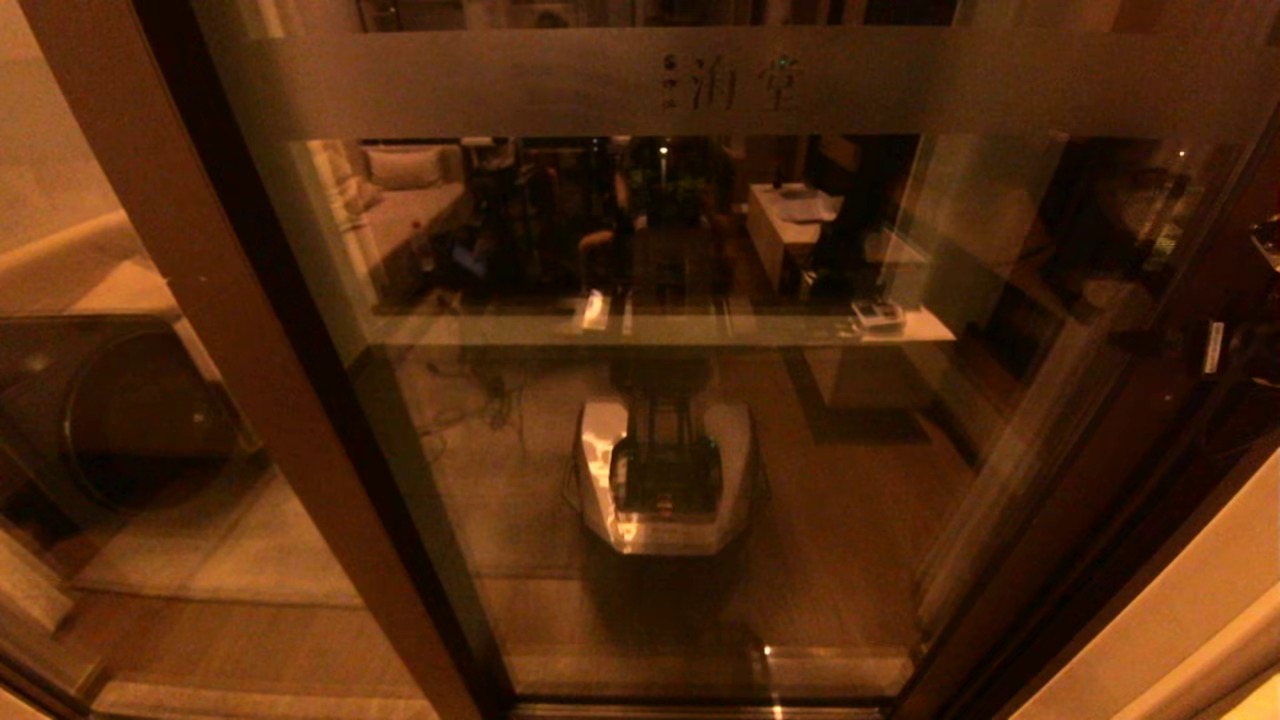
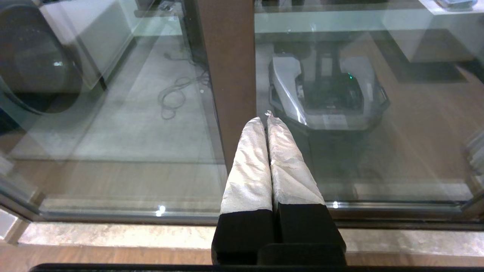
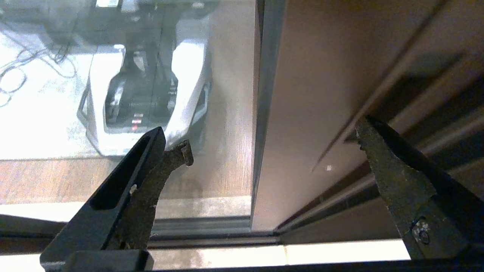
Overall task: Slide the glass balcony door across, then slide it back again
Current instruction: Open the slid door
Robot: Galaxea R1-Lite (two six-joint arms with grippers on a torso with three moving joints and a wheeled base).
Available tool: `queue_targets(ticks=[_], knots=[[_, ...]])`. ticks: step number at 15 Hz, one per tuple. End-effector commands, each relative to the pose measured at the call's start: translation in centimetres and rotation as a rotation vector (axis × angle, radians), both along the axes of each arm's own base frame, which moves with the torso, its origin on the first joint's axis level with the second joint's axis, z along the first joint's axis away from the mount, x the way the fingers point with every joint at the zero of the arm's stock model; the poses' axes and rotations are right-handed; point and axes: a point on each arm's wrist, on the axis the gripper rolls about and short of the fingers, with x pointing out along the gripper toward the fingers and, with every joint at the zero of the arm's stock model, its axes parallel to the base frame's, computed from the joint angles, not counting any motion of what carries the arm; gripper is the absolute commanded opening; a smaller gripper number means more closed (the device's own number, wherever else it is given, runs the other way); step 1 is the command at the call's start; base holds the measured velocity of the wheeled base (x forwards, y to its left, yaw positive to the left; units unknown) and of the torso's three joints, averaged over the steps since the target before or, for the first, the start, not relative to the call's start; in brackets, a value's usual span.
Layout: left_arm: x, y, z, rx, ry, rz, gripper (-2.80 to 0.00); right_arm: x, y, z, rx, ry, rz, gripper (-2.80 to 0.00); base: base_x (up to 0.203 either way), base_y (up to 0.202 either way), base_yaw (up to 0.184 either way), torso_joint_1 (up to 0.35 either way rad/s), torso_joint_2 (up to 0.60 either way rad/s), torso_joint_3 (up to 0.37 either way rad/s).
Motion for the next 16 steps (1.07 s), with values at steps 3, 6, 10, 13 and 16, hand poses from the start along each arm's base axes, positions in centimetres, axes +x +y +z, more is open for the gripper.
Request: queue_targets(ticks=[3, 6, 10, 13, 16], knots=[[0.0, 0.0, 0.0, 0.0, 0.001, -0.001, -2.8, -0.5, 0.6, 0.4, -0.002, -0.009, 0.018, 0.0, 0.0, 0.0, 0.0, 0.0, 0.0, 0.0], [0.0, 0.0, 0.0, 0.0, 0.001, 0.0, -2.8, -0.7, 0.8, 0.4, -0.002, -0.006, 0.022, 0.0, 0.0, 0.0, 0.0, 0.0, 0.0, 0.0], [0.0, 0.0, 0.0, 0.0, 0.001, 0.0, -2.8, -3.0, 0.6, 1.4, -0.019, -0.032, -0.017, 0.0, 0.0, 0.0, 0.0, 0.0, 0.0, 0.0], [0.0, 0.0, 0.0, 0.0, 0.001, -0.001, -2.8, -5.2, 0.2, 2.8, -0.044, -0.072, -0.063, 0.0, 0.0, 0.0, 0.0, 0.0, 0.0, 0.0], [0.0, 0.0, 0.0, 0.0, 0.001, 0.0, -2.8, -6.2, -0.2, 3.5, -0.052, -0.086, -0.094, -2.8, 0.0, 0.0, 0.0, 0.0, 0.0, 0.0]])
